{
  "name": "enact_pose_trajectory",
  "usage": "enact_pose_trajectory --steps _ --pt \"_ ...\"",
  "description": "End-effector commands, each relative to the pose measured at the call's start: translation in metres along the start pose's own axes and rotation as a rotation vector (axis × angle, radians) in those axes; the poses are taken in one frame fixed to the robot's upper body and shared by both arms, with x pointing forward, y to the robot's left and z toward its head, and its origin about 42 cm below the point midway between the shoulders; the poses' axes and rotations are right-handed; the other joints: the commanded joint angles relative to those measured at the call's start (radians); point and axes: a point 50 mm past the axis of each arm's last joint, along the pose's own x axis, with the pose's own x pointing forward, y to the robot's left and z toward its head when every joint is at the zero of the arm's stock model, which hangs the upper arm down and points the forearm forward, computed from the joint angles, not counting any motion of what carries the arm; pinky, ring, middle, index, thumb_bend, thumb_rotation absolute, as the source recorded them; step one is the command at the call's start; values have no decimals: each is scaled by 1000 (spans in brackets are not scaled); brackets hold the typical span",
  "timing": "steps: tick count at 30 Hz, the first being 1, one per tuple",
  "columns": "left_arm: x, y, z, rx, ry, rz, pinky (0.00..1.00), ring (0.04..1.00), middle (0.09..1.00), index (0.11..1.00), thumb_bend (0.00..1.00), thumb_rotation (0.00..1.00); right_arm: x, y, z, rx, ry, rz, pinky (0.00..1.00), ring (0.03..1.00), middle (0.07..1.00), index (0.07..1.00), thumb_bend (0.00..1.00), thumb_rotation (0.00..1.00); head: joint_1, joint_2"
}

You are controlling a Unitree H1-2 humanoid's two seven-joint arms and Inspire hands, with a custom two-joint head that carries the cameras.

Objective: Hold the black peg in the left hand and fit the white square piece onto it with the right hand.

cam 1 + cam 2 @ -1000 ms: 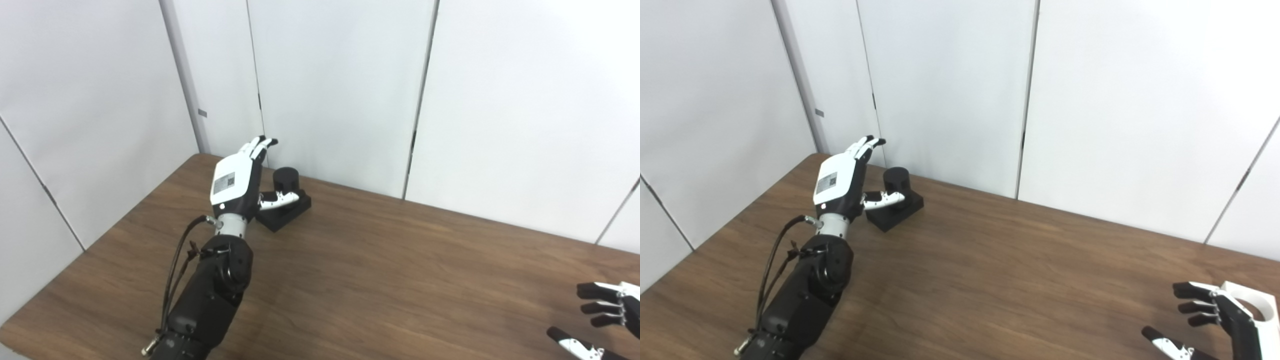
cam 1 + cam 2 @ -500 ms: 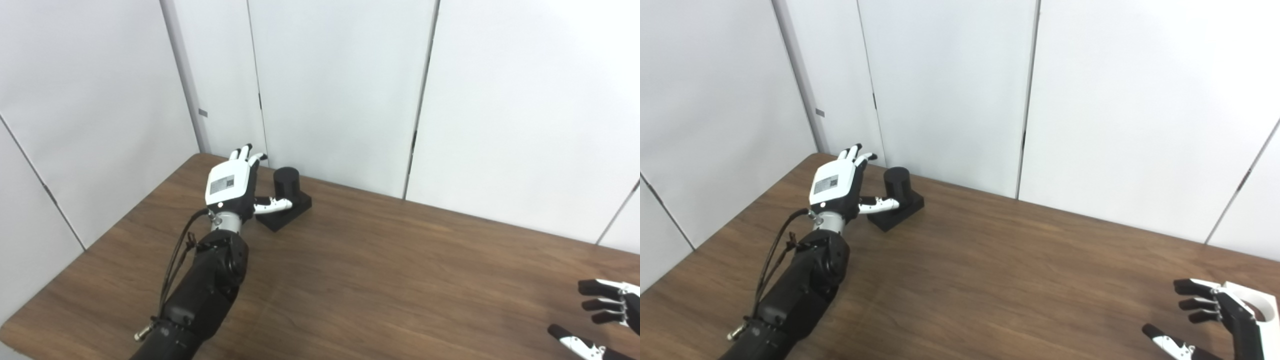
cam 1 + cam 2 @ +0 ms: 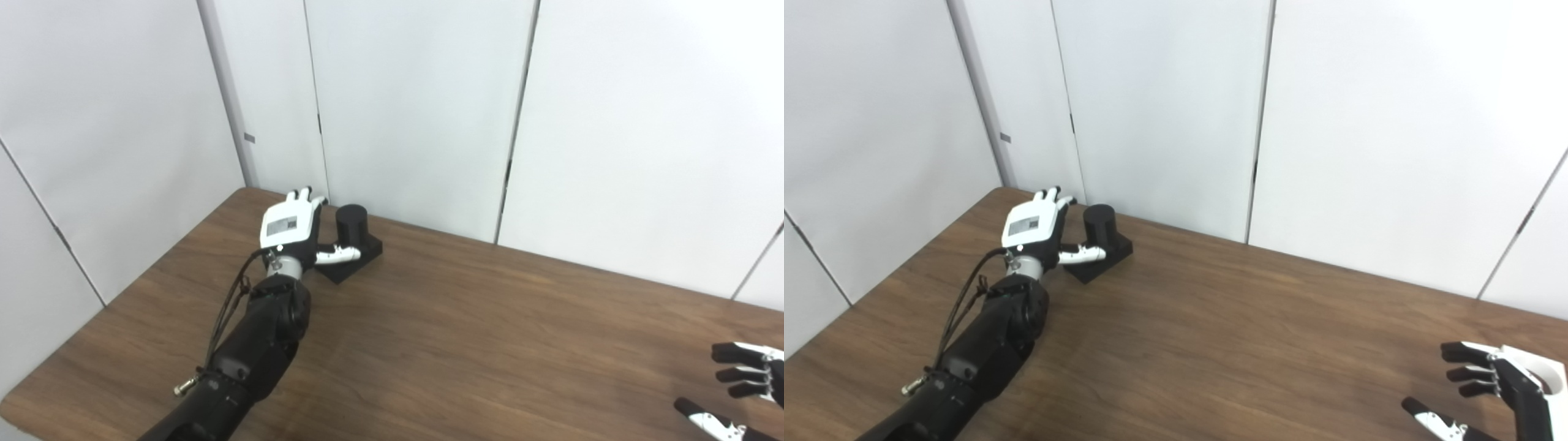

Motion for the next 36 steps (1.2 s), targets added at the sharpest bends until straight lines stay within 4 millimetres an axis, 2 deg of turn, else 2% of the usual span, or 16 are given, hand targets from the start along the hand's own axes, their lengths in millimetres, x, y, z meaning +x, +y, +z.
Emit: enact_pose_trajectory --steps 1,14,19,24,36 --pt "20 33 5 20 -11 93 809 1000 1000 872 1000 688 8 -9 14 3 -59 -30 465 561 629 615 609 0 0 1" --pt "22 14 9 -7 22 15 811 1000 1000 767 1000 642 9 -9 13 -2 -66 -29 461 549 622 609 611 0 0 5" --pt "25 7 12 20 26 -7 833 1000 1000 760 1000 650 11 -8 11 0 -73 -34 454 542 617 606 612 0 -1 5" --pt "27 -1 18 39 26 -35 877 1000 1000 760 1000 599 12 -8 11 1 -65 -33 453 546 622 608 610 0 -3 4" --pt "35 -7 14 69 34 -79 900 1000 1000 758 1000 595 10 -10 14 6 -78 -39 451 542 615 605 604 0 -9 13"
